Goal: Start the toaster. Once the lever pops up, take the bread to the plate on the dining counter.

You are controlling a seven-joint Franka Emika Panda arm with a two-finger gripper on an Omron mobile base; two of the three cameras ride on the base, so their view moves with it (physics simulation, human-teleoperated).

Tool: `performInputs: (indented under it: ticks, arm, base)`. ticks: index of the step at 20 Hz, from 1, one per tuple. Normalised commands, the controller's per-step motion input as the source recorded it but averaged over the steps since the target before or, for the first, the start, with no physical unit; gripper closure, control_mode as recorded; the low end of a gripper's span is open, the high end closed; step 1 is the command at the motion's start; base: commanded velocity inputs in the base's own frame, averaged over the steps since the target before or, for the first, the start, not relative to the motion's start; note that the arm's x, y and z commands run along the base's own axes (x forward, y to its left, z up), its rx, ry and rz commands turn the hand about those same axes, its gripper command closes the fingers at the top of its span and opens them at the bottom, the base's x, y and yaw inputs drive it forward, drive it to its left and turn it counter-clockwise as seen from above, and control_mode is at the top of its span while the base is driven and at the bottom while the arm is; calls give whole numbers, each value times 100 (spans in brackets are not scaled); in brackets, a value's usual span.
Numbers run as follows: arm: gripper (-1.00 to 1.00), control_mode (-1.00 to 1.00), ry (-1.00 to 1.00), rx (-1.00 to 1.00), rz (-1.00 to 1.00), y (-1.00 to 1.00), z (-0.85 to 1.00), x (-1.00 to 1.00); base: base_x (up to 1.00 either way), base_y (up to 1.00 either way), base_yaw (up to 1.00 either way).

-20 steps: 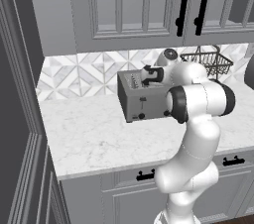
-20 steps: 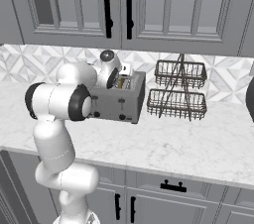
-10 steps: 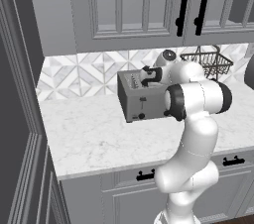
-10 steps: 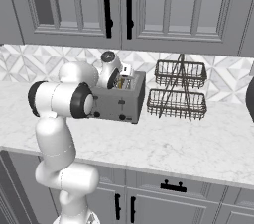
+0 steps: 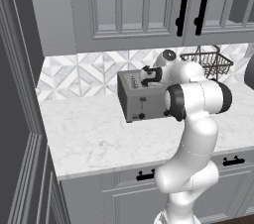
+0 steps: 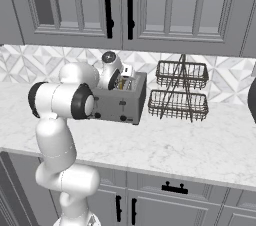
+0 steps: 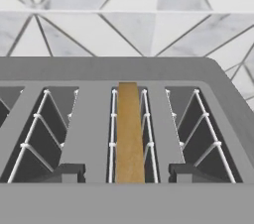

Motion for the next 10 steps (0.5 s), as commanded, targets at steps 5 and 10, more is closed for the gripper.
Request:
performInputs:
  ticks: [5, 10]
  arm:
    - [100, -100, 0, 0, 0, 0, 0, 0]
    - [100, -100, -2, 0, 0, 0, 0, 0]
  base:
    - [0, 0, 0]
    - [0, 0, 0]
